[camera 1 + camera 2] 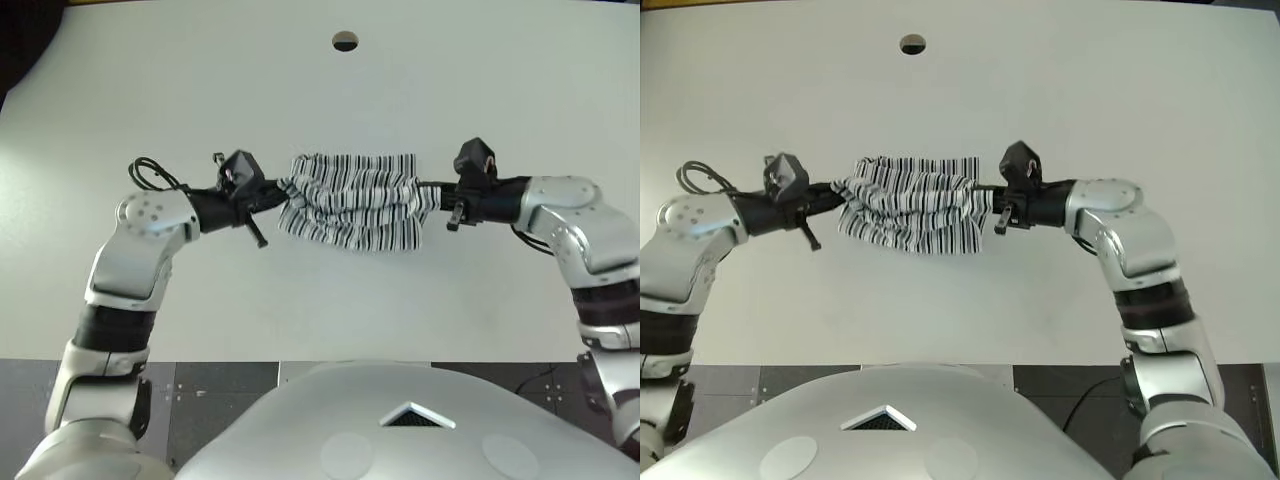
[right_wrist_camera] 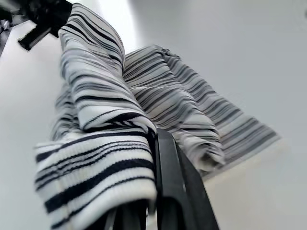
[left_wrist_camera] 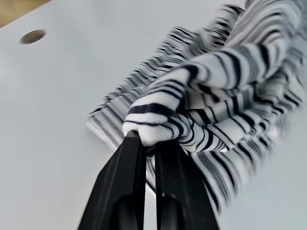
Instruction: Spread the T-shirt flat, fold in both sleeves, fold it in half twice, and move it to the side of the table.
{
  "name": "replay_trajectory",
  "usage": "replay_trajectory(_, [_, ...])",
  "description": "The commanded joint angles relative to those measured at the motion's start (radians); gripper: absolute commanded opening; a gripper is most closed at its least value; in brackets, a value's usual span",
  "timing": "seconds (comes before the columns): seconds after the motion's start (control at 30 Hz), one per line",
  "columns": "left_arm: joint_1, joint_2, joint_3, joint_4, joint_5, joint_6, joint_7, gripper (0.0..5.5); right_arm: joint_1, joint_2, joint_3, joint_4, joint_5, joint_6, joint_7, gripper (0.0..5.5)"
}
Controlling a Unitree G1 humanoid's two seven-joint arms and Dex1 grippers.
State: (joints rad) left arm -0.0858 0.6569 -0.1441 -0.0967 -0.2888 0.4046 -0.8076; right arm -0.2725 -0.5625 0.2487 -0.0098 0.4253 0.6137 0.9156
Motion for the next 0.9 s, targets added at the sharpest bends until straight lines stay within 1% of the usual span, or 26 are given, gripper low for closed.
replay_trajectory(0.03, [-0.056,-0.062,0.026,0.09,0.011,0.012,0.049,0.58,-0.08,0.076,0.001,0.169,-0.014,0.067,-0.017,0.1])
replay_trajectory(0.07, [-0.063,-0.072,0.028,0.101,0.01,0.014,0.052,0.75,-0.095,0.1,-0.011,0.207,-0.019,0.064,-0.033,0.4])
replay_trajectory(0.1, [-0.066,-0.079,0.029,0.108,0.008,0.017,0.052,0.87,-0.107,0.119,-0.023,0.236,-0.02,0.063,-0.046,0.47])
replay_trajectory(0.13, [-0.071,-0.088,0.031,0.116,0.006,0.02,0.055,1.14,-0.124,0.141,-0.041,0.273,-0.014,0.066,-0.056,0.78])
replay_trajectory(0.2, [-0.094,-0.12,0.046,0.149,-0.007,0.044,0.075,1.52,-0.159,0.182,-0.089,0.359,0.001,0.079,-0.084,1.22])
replay_trajectory(0.27, [-0.117,-0.151,0.069,0.189,-0.02,0.081,0.102,1.55,-0.187,0.207,-0.127,0.429,0.009,0.09,-0.1,1.55])
replay_trajectory(0.33, [-0.143,-0.18,0.098,0.236,-0.031,0.105,0.134,1.55,-0.216,0.222,-0.181,0.495,0.023,0.095,-0.121,1.55])
replay_trajectory(0.4, [-0.18,-0.214,0.128,0.313,-0.029,0.117,0.181,1.55,-0.263,0.23,-0.266,0.594,0.045,0.098,-0.173,1.55])
replay_trajectory(0.47, [-0.21,-0.237,0.152,0.374,-0.025,0.112,0.214,1.55,-0.299,0.229,-0.326,0.676,0.051,0.1,-0.216,1.55])
replay_trajectory(0.57, [-0.249,-0.26,0.178,0.484,0.006,0.055,0.274,1.55,-0.331,0.219,-0.404,0.762,0.067,0.107,-0.255,1.55])
replay_trajectory(0.63, [-0.26,-0.27,0.187,0.534,0.028,0.007,0.3,1.55,-0.331,0.21,-0.432,0.782,0.064,0.107,-0.261,1.55])
replay_trajectory(0.7, [-0.249,-0.278,0.193,0.533,0.055,-0.116,0.314,1.55,-0.31,0.202,-0.455,0.755,0.063,0.089,-0.262,1.55])
replay_trajectory(0.73, [-0.233,-0.291,0.214,0.509,0.049,-0.212,0.311,1.55,-0.283,0.205,-0.455,0.696,0.053,0.031,-0.256,1.55])
replay_trajectory(0.77, [-0.216,-0.306,0.24,0.482,0.029,-0.285,0.3,1.55,-0.246,0.21,-0.44,0.612,0.027,-0.057,-0.25,1.55])
replay_trajectory(0.83, [-0.172,-0.344,0.308,0.417,-0.059,-0.348,0.272,1.55,-0.142,0.24,-0.39,0.386,-0.034,-0.238,-0.262,1.55])
replay_trajectory(0.87, [-0.141,-0.37,0.34,0.379,-0.099,-0.369,0.277,1.36,-0.08,0.265,-0.354,0.258,-0.075,-0.337,-0.281,1.35])
replay_trajectory(0.9, [-0.106,-0.389,0.354,0.354,-0.091,-0.422,0.303,1.15,-0.021,0.296,-0.314,0.146,-0.114,-0.415,-0.309,1.12])
